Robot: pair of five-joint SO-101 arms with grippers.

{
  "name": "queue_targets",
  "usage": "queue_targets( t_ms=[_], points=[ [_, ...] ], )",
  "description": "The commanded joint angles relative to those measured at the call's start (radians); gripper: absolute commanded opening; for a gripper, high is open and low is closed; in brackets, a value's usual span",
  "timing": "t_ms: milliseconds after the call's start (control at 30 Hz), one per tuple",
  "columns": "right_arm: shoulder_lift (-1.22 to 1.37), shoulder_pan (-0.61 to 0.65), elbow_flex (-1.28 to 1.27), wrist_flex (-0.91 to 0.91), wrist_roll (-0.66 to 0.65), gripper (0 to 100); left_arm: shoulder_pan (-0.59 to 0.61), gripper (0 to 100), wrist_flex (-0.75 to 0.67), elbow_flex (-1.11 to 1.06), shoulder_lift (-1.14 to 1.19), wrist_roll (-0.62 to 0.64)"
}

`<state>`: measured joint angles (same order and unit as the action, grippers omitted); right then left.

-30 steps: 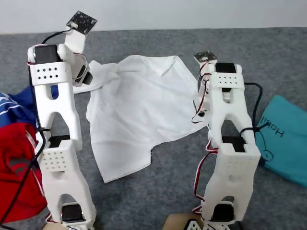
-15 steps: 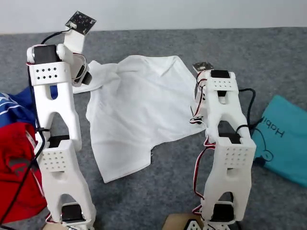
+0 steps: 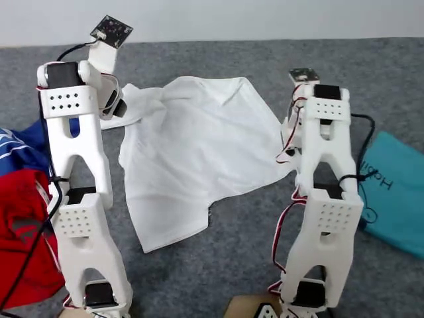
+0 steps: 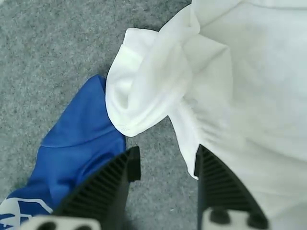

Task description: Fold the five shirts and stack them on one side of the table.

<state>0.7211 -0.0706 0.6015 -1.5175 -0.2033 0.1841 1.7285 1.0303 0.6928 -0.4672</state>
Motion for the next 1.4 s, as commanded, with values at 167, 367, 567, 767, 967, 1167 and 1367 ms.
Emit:
queue_targets(
  t_ms=[167, 367, 567, 767, 967, 1167, 1367],
  points=[
    [0.085, -0.114, 0.055, -0.021, 0.005, 29.6, 0.003, 19, 0.025, -0.002, -0.074, 0.0],
    [0.105, -0.101, 0.089, -0.024, 0.008, 29.6, 0.002, 19, 0.025, -0.002, -0.074, 0.0],
    [0.064, -0.033, 0.25, -0.156, 0.009, 29.6, 0.002, 19, 0.025, -0.002, -0.074, 0.0],
    [0.065, 0.061, 0.327, -0.278, 0.023, 29.6, -0.003, 19, 0.025, -0.002, -0.074, 0.0],
    [0.119, 0.088, 0.305, -0.271, 0.061, 29.6, 0.0, 19, 0.025, -0.002, -0.074, 0.0],
    [0.268, 0.087, 0.322, -0.269, 0.063, 29.6, 0.003, 19, 0.025, -0.002, -0.074, 0.0],
    [0.343, 0.097, 0.397, -0.271, 0.063, 23.7, 0.017, 19, 0.025, -0.004, -0.074, 0.0]
  ],
)
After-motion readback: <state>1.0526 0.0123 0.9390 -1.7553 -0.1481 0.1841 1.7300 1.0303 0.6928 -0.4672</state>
